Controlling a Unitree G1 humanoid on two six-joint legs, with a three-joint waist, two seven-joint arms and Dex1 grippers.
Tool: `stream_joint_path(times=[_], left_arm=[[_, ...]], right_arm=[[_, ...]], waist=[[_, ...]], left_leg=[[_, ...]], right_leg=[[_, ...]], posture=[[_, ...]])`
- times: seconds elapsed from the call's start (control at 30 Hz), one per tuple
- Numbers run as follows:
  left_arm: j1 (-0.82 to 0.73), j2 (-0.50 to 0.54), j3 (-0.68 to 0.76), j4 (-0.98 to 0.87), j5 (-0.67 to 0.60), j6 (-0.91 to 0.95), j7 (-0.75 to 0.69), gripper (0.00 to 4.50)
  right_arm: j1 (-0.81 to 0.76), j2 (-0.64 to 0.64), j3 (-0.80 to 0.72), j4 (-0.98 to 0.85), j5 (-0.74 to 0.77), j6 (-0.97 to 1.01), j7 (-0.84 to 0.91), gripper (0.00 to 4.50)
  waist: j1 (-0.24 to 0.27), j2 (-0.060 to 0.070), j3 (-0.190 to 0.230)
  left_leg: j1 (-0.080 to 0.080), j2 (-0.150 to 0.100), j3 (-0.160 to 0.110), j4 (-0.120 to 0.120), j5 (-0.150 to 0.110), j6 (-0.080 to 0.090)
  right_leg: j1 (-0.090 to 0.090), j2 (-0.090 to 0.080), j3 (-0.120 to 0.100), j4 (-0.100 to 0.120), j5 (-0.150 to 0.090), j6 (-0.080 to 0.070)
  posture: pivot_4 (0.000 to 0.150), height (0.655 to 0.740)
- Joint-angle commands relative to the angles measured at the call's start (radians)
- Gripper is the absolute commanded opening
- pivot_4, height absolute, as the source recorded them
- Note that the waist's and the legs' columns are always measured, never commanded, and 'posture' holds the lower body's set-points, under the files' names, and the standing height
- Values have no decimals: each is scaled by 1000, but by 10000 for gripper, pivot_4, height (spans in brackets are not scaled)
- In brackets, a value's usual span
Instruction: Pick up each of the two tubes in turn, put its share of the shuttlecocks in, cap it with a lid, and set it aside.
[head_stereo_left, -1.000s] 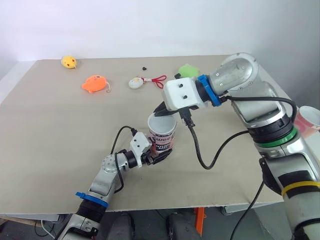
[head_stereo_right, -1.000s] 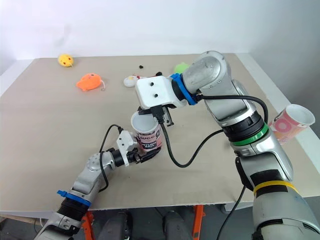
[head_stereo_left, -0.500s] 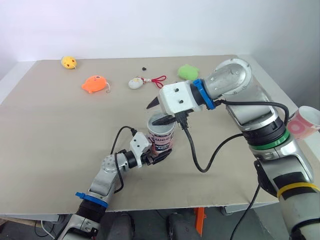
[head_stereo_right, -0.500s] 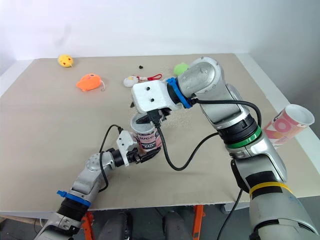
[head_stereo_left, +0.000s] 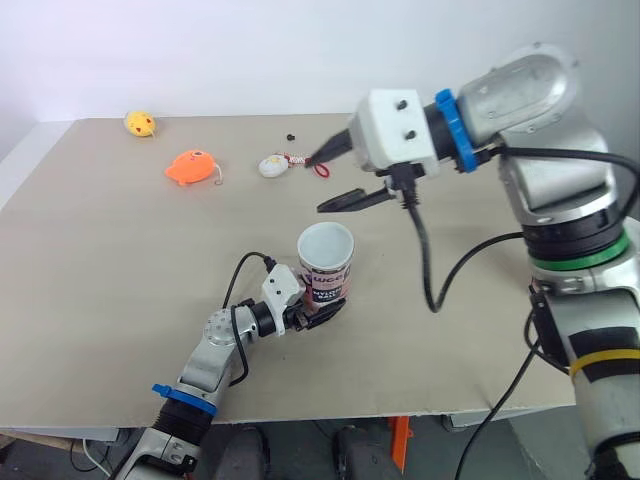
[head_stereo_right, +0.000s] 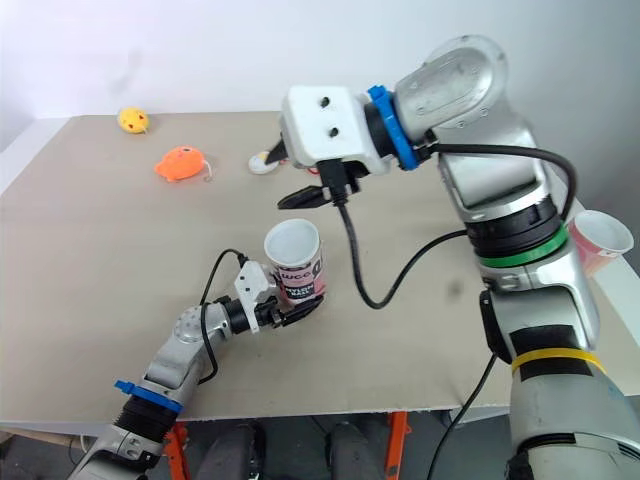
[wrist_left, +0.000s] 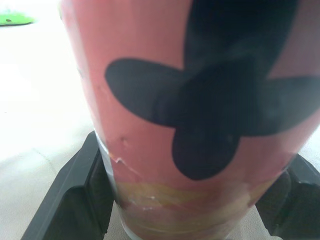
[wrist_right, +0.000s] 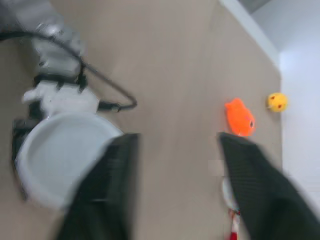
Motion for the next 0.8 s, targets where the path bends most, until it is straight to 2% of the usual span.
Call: stream_joint_path(times=[0.03, 0.07, 0.1, 0.43, 0.67, 0.8], left_arm=[[20, 4, -16, 56, 11, 30, -2, 32325], [18, 3, -16, 58, 11, 29, -3, 32325], [16, 2, -16, 60, 11, 28, -3, 32325], [11, 0, -18, 67, 9, 27, -8, 32325], [11, -5, -18, 68, 9, 26, -2, 32325], [12, -9, -18, 67, 10, 25, 1, 32325]], right_arm=[[24, -23, 40, -64, -5, -10, 58, 5636], [33, -27, 55, -70, -15, -15, 62, 1514], [44, -28, 73, -73, -31, -25, 62, 643], [116, 4, 216, -27, -174, -108, 47, 643], [178, 49, 267, -12, -192, -91, 72, 643], [208, 61, 275, -8, -206, -82, 81, 643]], waist=[[0, 0, 0], [0, 0, 0], [0, 0, 0], [0, 1, -6], [0, -3, -14], [0, -5, -28]], left_leg=[[0, 0, 0, 0, 0, 0], [1, 0, 0, 0, 0, 0], [1, 0, 0, 0, 0, 0], [2, -1, 0, 0, 0, 0], [17, 0, 1, -3, -1, -1], [20, 0, 1, -5, -3, -2]], right_leg=[[0, 0, 0, 0, 0, 0], [0, 0, 0, 0, 0, 0], [0, 0, 0, 0, 0, -1], [2, -1, 0, 0, 1, 1], [14, -1, 0, 0, -6, -7], [16, -1, 0, 0, -9, -7]], posture=[[1500, 7400], [1500, 7400], [1500, 7400], [1500, 7400], [1500, 7400], [1500, 7400]])
